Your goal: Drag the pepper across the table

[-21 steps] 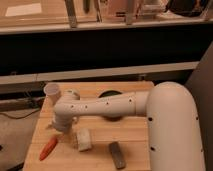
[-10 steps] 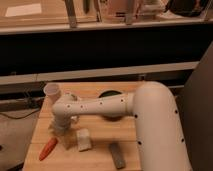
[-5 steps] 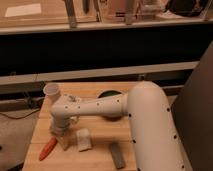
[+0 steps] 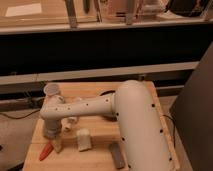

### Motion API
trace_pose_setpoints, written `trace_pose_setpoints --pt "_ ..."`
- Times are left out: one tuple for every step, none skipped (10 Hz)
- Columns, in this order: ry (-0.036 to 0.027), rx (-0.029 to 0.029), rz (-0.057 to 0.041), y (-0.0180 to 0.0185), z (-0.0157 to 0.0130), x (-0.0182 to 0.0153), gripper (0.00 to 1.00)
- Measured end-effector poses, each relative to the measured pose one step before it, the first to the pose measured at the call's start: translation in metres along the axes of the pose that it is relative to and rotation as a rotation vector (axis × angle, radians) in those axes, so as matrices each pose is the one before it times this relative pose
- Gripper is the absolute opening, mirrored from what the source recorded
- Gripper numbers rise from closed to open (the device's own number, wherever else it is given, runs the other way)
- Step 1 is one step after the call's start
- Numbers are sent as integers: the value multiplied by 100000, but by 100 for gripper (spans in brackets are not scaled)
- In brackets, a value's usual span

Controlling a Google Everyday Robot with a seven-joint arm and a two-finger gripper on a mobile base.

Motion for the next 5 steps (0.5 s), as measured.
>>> trace_pose_setpoints --pt "15 253 -280 87 -129 29 50" --pt "11 332 -220 -18 -151 17 43" --pt "-59 527 -92 43 -240 125 31" --pt "0 345 166 -42 -172 124 20" --pt "349 -661 -166 180 -53 45 12"
